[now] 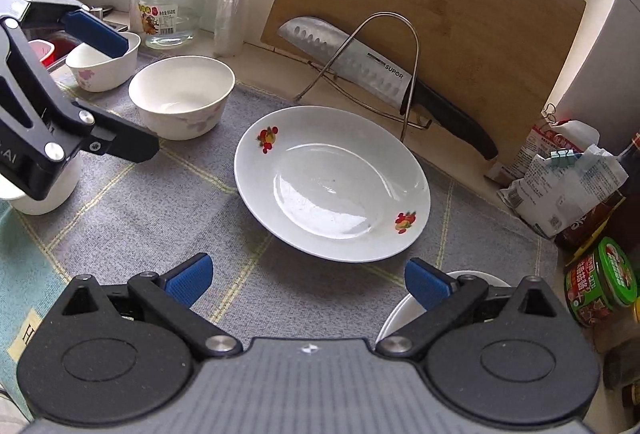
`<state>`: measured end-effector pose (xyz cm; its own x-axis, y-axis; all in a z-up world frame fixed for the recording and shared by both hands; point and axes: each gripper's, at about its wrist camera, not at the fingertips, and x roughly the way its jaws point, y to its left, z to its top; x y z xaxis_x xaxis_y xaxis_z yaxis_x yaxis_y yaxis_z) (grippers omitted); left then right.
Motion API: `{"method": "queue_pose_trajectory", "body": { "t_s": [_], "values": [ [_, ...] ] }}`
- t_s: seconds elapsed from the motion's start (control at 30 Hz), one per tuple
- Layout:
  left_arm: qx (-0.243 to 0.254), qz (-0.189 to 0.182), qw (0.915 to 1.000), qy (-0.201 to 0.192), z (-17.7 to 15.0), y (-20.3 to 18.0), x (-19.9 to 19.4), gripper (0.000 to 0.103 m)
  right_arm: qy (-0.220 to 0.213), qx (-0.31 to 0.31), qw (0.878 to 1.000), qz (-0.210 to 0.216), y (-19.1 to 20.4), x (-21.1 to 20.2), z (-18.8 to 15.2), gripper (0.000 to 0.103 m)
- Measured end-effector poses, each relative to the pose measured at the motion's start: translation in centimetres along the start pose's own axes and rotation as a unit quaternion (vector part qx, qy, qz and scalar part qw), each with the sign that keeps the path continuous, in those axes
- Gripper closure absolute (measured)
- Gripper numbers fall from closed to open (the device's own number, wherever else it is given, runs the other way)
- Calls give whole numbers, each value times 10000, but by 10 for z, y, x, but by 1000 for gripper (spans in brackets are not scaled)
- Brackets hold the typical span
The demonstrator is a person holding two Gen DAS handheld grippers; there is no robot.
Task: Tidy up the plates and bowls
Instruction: 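Move both grippers to opposite rims of the shallow flower dish by the knife rack, then close both grippers on the shallow dish rims and lift it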
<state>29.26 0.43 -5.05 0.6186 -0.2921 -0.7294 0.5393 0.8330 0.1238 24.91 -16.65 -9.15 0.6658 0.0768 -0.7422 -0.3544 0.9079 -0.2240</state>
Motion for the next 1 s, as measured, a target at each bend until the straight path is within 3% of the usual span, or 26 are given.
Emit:
{"method": "queue_pose_trajectory", "body": {
  "t_s": [0.13, 0.53, 0.7, 1.0],
  "values": [
    [231, -51, 9997, 47, 7, 2, 10, 4, 72, 182, 9998, 2, 0, 8, -1, 0],
    [933, -789, 9905, 634, 56, 3, 65, 4, 206, 444, 9988, -101, -1, 38, -6, 0],
    [1215, -709, 9878, 670, 73, -3, 88, 4, 231, 397, 9986, -249, -11, 46, -1, 0],
    [1164, -816, 9863, 843, 85, -1, 123, 4, 468, -75, 9987, -198, -32, 63, 8, 0]
  ]
}}
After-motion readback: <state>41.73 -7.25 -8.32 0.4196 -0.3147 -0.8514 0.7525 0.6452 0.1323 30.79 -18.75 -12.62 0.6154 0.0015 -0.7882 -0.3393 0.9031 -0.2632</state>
